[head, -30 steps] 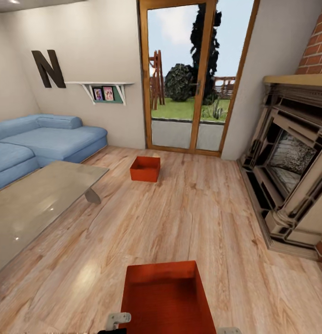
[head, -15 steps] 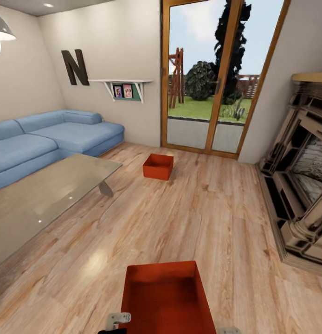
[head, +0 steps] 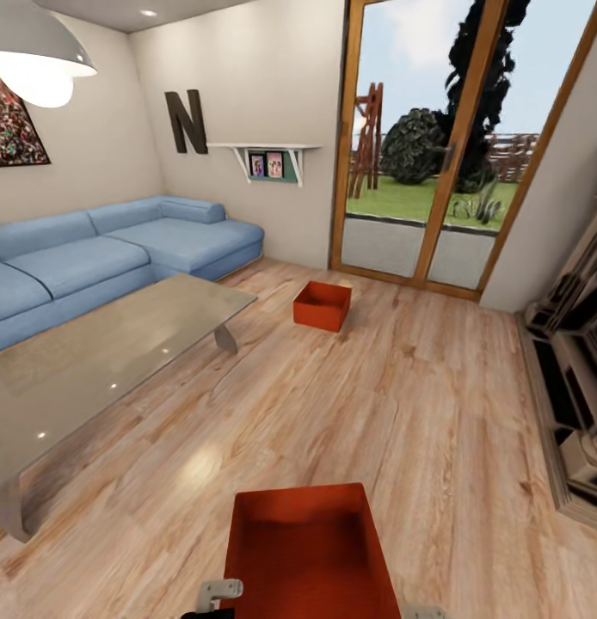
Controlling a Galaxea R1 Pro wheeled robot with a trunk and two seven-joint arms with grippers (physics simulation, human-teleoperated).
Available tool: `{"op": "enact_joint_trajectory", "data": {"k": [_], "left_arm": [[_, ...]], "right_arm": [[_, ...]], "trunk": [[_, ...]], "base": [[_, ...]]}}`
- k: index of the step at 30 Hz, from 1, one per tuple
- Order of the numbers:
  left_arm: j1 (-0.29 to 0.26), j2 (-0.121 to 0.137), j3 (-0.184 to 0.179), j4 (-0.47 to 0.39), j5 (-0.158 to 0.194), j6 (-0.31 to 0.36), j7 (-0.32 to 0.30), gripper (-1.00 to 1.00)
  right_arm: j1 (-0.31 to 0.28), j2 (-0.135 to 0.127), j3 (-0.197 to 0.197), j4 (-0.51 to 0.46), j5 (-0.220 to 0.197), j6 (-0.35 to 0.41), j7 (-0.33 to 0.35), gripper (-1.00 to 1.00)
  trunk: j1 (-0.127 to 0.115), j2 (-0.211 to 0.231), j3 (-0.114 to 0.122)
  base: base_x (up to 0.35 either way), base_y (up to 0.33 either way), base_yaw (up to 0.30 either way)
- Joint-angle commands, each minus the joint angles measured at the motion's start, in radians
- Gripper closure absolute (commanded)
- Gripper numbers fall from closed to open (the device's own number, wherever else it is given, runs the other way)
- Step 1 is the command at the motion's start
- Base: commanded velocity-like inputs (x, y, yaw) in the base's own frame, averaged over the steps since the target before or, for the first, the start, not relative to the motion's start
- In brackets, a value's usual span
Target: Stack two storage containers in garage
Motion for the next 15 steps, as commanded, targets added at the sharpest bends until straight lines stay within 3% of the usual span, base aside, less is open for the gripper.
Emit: {"op": "enact_joint_trajectory", "data": {"k": [1, 15], "left_arm": [[-0.001, 0.013, -0.01, -0.004, -0.004, -0.044, 0.018, 1.0], [-0.001, 0.013, -0.01, -0.004, -0.004, -0.044, 0.017, 1.0]], "right_arm": [[0.001, -0.001, 0.017, 0.001, -0.015, 0.006, 0.0, 1.0], [0.001, -0.002, 0.017, 0.001, -0.015, 0.006, 0.0, 1.0]], "trunk": [[0.0, 0.0, -0.002], [0.0, 0.0, -0.011]], "base": [[-0.01, -0.088, 0.257], [-0.002, -0.054, 0.257]]}}
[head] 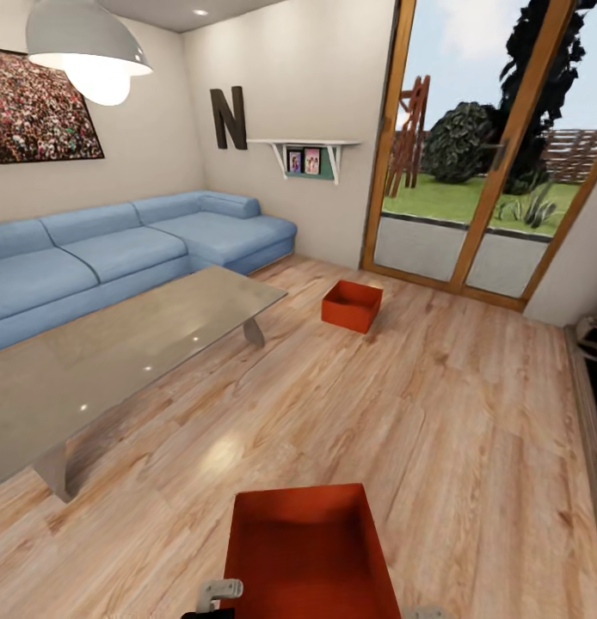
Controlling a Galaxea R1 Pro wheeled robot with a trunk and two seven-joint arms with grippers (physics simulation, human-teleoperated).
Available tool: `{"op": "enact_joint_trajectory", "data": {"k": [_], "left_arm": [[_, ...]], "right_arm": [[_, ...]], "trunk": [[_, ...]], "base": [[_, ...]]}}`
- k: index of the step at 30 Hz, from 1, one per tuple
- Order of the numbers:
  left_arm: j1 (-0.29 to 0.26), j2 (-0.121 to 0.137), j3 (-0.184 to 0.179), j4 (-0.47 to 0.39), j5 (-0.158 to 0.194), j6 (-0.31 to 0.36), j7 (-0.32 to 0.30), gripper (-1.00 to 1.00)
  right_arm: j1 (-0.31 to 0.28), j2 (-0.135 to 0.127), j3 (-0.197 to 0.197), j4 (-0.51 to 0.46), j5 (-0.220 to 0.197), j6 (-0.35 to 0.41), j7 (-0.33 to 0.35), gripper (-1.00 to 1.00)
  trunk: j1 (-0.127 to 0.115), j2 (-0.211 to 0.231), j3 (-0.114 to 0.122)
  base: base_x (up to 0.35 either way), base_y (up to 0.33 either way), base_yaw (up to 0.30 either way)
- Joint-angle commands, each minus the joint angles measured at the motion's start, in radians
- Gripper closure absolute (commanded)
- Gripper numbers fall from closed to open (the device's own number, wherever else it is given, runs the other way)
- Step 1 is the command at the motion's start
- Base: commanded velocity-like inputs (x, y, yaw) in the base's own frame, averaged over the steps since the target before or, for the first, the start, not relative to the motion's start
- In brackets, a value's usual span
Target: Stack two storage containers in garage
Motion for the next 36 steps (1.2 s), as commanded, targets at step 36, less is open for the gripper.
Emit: {"op": "enact_joint_trajectory", "data": {"k": [36], "left_arm": [[-0.001, 0.013, -0.01, -0.004, -0.004, -0.045, 0.015, 1.0]], "right_arm": [[0.001, -0.001, 0.016, 0.001, -0.014, 0.006, 0.0, 1.0]], "trunk": [[0.0, 0.0, -0.025]], "base": [[0.0, -0.019, 0.257]]}}
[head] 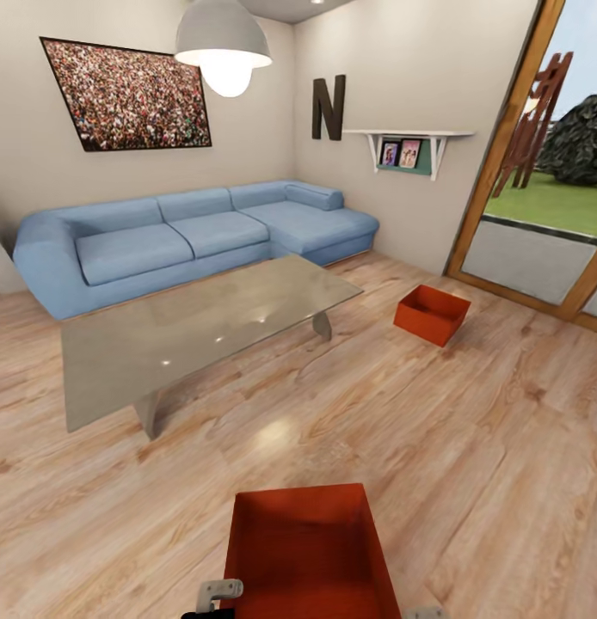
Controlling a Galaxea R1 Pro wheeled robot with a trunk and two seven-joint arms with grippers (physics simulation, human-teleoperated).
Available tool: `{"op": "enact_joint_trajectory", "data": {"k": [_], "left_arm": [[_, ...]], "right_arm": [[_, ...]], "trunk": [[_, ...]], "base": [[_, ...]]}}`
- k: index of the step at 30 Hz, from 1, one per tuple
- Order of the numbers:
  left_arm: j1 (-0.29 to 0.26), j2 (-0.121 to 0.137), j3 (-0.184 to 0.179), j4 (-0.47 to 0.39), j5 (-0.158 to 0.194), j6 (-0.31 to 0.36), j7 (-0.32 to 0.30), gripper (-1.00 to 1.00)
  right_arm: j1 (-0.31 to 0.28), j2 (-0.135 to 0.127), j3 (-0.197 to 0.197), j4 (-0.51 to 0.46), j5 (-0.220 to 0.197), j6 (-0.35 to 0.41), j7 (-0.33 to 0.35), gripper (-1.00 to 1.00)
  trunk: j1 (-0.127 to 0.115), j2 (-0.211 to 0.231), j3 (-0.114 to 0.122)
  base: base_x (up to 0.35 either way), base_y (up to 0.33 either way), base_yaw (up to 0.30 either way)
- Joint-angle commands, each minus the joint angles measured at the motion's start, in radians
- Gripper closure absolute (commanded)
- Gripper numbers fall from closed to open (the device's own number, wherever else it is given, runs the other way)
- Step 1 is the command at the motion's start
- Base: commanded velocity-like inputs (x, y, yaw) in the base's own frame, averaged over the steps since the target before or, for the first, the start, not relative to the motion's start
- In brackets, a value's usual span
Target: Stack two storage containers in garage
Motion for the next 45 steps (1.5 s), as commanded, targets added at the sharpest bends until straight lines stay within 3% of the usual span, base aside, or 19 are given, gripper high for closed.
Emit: {"op": "enact_joint_trajectory", "data": {"k": [1, 45], "left_arm": [[-0.001, 0.013, -0.009, -0.004, -0.005, -0.045, 0.014, 1.0], [-0.001, 0.013, -0.008, -0.004, -0.005, -0.045, 0.014, 1.0]], "right_arm": [[0.001, -0.001, 0.016, 0.001, -0.014, 0.006, 0.0, 1.0], [0.001, -0.001, 0.016, 0.001, -0.013, 0.006, 0.0, 1.0]], "trunk": [[0.0, 0.0, -0.002], [0.0, 0.0, -0.031]], "base": [[0.0, 0.0, 0.257], [0.0, 0.0, 0.257]]}}
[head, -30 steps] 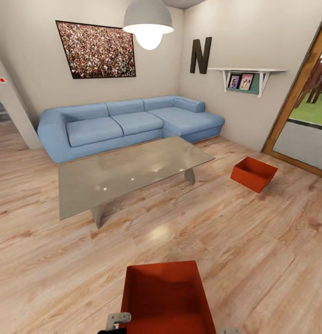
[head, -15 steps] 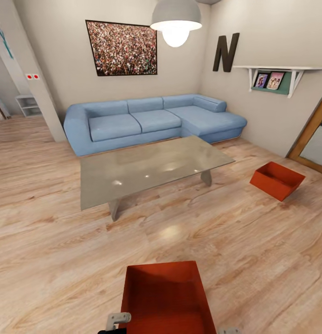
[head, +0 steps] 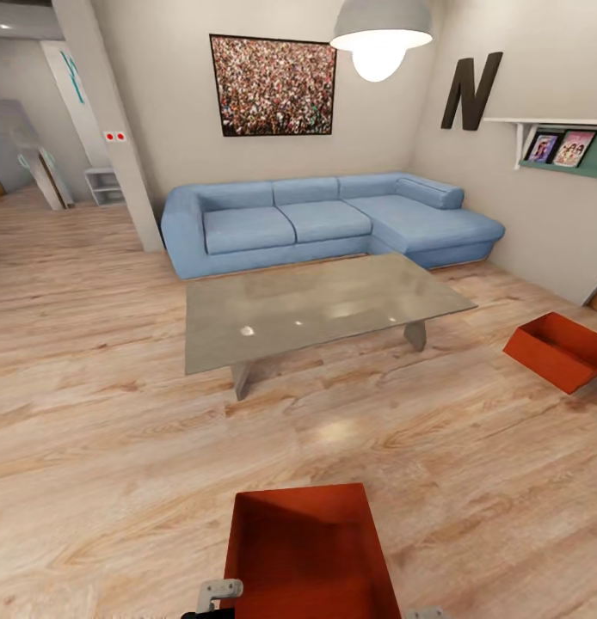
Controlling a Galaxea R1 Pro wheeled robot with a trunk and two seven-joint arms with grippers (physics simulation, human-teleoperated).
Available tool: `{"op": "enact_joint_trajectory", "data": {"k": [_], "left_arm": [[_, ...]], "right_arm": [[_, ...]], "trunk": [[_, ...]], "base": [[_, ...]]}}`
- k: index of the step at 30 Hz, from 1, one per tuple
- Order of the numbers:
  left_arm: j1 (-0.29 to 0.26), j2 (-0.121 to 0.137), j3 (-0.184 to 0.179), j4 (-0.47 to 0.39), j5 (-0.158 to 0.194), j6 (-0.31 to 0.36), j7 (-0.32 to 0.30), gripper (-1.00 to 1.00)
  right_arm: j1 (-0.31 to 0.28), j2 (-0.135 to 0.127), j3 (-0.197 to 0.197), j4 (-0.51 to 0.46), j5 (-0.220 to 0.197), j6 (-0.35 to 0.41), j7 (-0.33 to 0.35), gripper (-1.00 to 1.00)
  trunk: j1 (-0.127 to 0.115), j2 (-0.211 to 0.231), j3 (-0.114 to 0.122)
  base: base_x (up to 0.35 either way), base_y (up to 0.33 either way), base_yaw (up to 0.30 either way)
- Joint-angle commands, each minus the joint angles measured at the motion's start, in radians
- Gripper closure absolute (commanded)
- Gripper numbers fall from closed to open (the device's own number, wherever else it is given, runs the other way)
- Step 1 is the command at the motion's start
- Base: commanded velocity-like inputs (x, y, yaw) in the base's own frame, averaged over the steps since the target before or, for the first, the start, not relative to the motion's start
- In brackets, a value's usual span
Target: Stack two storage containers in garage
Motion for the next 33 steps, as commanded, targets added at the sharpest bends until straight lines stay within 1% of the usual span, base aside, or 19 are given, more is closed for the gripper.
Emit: {"op": "enact_joint_trajectory", "data": {"k": [1, 33], "left_arm": [[-0.001, 0.014, -0.008, -0.004, -0.005, -0.045, 0.014, 1.0], [-0.001, 0.014, -0.008, -0.004, -0.005, -0.045, 0.012, 1.0]], "right_arm": [[0.001, -0.001, 0.016, 0.001, -0.013, 0.006, 0.0, 1.0], [0.001, -0.001, 0.017, 0.001, -0.013, 0.006, 0.0, 1.0]], "trunk": [[0.0, 0.0, -0.001], [0.0, 0.0, -0.023]], "base": [[0.0, 0.0, 0.257], [0.0, 0.0, 0.257]]}}
